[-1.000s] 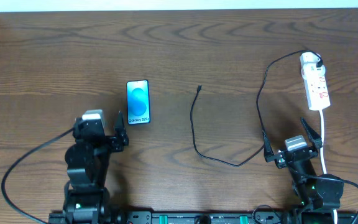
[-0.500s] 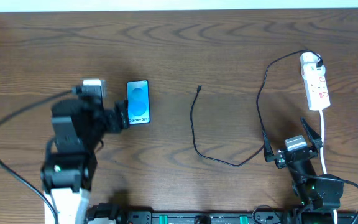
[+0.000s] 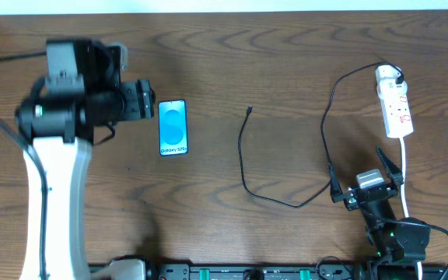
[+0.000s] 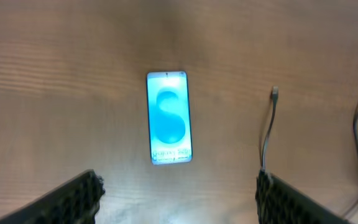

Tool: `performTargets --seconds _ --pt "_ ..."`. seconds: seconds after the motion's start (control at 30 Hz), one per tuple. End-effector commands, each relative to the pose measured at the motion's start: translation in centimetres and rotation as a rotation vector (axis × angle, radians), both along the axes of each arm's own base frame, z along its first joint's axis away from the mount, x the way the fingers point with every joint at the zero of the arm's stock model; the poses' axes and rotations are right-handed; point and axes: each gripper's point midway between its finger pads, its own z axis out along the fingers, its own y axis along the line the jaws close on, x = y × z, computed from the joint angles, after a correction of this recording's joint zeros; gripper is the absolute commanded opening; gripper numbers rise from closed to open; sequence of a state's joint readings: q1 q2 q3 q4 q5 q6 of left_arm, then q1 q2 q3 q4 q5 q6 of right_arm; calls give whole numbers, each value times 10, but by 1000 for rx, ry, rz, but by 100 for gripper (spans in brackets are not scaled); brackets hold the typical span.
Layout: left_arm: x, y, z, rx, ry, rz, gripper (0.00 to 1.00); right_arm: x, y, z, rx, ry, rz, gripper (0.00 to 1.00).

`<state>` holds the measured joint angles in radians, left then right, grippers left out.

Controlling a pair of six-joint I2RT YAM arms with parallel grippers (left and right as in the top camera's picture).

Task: Plug charger to phone and switch on socket
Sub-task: 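Raise the left arm and move its gripper over the blue phone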

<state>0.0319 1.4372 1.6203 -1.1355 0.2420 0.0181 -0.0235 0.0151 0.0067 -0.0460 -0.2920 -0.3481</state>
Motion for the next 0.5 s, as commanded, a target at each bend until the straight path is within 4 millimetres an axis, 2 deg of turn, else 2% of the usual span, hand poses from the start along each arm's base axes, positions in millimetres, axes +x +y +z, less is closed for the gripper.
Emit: performTargets --seconds 0.0,0.2,0.47 --pt "7 -1 -8 16 106 -45 81 -1 2 -1 7 4 9 99" --pt "15 1 -40 19 230 -45 80 -1 2 -1 7 4 9 99" --pt "29 -17 -77 -92 332 -86 80 -1 2 -1 7 4 9 99"
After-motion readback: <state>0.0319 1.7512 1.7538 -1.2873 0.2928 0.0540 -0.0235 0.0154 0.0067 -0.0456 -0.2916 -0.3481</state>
